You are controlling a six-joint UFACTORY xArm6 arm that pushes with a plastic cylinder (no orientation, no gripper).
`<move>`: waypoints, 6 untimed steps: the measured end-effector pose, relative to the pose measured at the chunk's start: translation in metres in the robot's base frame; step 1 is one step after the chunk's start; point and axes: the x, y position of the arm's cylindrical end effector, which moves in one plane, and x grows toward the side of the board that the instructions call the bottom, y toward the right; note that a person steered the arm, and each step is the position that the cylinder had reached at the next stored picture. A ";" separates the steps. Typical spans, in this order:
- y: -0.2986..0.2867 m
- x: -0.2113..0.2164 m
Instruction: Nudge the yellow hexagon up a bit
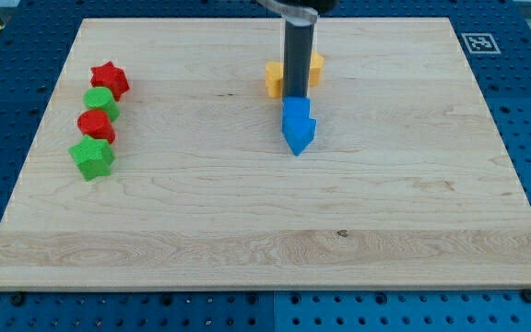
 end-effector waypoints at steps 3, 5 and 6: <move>-0.004 -0.016; -0.068 -0.039; -0.080 -0.039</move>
